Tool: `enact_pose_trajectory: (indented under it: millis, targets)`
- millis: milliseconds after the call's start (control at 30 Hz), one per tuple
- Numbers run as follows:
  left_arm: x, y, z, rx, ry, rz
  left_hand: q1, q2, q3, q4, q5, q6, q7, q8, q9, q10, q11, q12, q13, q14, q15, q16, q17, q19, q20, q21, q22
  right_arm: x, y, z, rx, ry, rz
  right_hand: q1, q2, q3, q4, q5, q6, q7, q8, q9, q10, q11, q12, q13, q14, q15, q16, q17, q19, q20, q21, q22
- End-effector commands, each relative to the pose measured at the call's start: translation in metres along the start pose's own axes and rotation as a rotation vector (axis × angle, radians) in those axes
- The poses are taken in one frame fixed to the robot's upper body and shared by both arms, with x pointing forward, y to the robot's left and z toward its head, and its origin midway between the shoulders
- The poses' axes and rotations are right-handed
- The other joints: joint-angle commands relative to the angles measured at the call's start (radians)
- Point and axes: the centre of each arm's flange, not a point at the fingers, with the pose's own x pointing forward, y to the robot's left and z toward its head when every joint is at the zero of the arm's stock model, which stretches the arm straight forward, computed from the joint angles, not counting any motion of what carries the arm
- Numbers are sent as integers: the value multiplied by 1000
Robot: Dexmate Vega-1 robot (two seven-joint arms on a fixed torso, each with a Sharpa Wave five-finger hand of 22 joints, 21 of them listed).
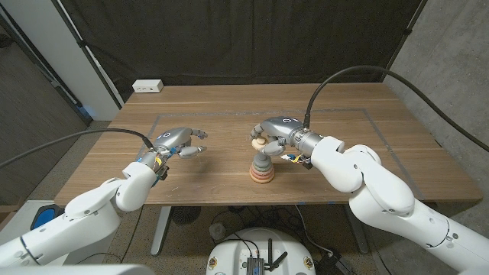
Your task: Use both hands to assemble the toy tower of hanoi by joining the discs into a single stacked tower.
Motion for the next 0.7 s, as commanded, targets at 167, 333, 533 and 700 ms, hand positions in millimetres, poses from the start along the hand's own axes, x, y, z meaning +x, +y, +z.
enact_pose_trajectory:
  millis: [167,333,533,700]
  targets:
    - [3,-1,2,2,-9,4,-4,-6,3,5,-4,0,1,4,5,-5,0,-1,1,-1,-37,5,0,1,-99,6,3,14,10,-6,4,16,69,7,9,6,4,8,6,-3,-2,6,119,-112,-4,17,0,-1,8,0,8,-31,-7,2]
    - [5,0,4,2,-12,4,-3,-6,4,5,-4,1,1,5,5,-6,-2,-2,0,4,-37,9,2,3,-99,8,3,17,11,-7,-19,30,76,6,10,6,5,9,6,-4,-3,6,121,-113,-4,18,0,-1,9,0,8,-31,-8,2]
    - [7,0,3,0,-12,9,-3,-5,6,4,-4,0,3,5,5,-3,-1,0,0,5,-37,10,0,6,-100,10,3,22,14,-8,-38,49,103,6,12,7,5,9,7,-3,-3,7,121,-112,-5,19,-1,-1,11,1,8,-31,-9,2]
    - [7,-3,0,-5,-6,3,-3,-5,7,4,-4,0,2,5,4,-3,-1,1,1,7,-37,11,1,7,-100,11,3,25,17,-6,-38,48,113,5,13,7,6,10,7,-3,-4,7,121,-114,-6,20,-2,-1,11,0,8,-30,-9,3]
